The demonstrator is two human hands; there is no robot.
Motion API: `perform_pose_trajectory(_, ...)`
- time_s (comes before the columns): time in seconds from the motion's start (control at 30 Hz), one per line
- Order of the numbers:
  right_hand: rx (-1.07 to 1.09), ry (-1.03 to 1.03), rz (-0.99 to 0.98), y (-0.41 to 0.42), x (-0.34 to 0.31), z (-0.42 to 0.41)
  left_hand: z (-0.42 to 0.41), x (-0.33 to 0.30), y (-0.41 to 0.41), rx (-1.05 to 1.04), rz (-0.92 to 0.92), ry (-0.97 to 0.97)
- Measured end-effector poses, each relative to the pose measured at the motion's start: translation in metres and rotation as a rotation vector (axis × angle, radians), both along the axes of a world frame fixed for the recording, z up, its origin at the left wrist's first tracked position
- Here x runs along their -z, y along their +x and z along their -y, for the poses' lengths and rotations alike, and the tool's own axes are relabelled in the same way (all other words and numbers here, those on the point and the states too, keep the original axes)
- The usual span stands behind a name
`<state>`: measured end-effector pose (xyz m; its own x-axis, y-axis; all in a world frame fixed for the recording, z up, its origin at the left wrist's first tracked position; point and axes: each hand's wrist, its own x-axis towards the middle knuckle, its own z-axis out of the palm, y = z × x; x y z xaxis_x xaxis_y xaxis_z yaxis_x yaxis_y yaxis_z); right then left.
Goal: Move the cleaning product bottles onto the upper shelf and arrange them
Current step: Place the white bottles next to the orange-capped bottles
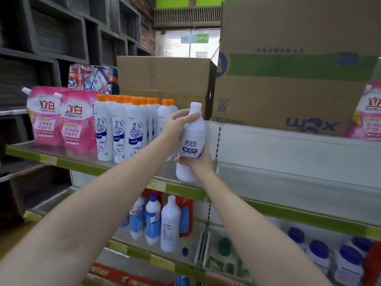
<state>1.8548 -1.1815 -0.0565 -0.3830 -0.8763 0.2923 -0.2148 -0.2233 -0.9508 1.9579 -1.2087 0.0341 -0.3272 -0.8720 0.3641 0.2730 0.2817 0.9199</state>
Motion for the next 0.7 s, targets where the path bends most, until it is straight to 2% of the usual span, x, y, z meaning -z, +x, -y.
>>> perform_pose_trajectory(0.1, 0.019, 0.033, -0.026, 0.012, 0.016, 0.031, 0.037, 0.014, 0.014, 0.006, 0.061, 0.004)
perform_pose_trajectory(0.27, 0.082, 0.103, -0.088, 0.016, 0.023, 0.066, 0.083, 0.029, 0.006, 0.007, 0.033, -0.037)
perform_pose_trajectory(0.47, 0.171, 0.126, -0.012, 0.009, 0.033, 0.087, 0.11, 0.035, -0.014, -0.076, 0.069, -0.149)
perform_pose_trajectory(0.7, 0.158, 0.151, 0.027, 0.0, 0.037, 0.103, 0.127, 0.039, -0.023, -0.095, 0.041, -0.163)
